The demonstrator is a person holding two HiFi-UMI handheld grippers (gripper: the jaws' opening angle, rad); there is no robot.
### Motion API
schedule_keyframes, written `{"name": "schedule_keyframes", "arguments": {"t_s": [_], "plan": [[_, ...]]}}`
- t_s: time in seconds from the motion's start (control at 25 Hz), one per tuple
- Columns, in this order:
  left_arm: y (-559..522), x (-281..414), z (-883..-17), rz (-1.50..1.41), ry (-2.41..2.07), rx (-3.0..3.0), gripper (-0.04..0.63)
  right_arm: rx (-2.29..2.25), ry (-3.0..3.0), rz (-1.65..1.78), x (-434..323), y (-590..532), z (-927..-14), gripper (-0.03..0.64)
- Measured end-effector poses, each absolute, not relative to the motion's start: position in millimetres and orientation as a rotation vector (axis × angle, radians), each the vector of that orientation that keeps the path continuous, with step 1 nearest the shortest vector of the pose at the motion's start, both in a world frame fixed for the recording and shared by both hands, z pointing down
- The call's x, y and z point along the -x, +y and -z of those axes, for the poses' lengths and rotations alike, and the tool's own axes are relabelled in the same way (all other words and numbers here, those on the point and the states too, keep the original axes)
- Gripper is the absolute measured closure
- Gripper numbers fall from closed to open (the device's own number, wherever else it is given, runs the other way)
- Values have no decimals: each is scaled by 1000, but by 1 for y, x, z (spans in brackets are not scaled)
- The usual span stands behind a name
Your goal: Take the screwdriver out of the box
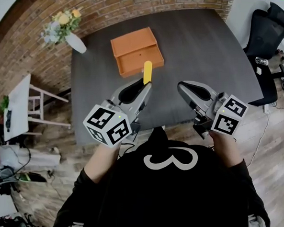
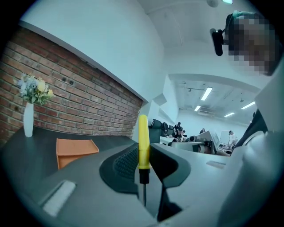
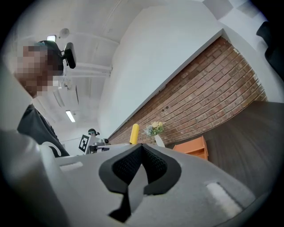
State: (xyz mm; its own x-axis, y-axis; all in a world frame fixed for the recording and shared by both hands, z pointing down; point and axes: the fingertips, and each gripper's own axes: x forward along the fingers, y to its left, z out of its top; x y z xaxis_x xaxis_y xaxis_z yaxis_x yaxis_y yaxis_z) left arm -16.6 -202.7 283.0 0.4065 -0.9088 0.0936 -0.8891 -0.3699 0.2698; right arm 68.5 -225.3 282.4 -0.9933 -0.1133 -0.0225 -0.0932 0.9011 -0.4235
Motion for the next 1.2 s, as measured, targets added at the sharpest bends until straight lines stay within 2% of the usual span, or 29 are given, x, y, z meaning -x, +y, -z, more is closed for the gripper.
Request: {"name": "schedule_keyframes", "arguments": {"t_s": [0.52, 1.2], "plan": [[-165, 14, -277, 239, -1554, -2326, 500, 113, 3023, 656, -61, -192, -285, 617], [-129, -8, -253, 243, -1579, -2400, 500, 81, 3008, 547, -81, -157, -264, 617]]}}
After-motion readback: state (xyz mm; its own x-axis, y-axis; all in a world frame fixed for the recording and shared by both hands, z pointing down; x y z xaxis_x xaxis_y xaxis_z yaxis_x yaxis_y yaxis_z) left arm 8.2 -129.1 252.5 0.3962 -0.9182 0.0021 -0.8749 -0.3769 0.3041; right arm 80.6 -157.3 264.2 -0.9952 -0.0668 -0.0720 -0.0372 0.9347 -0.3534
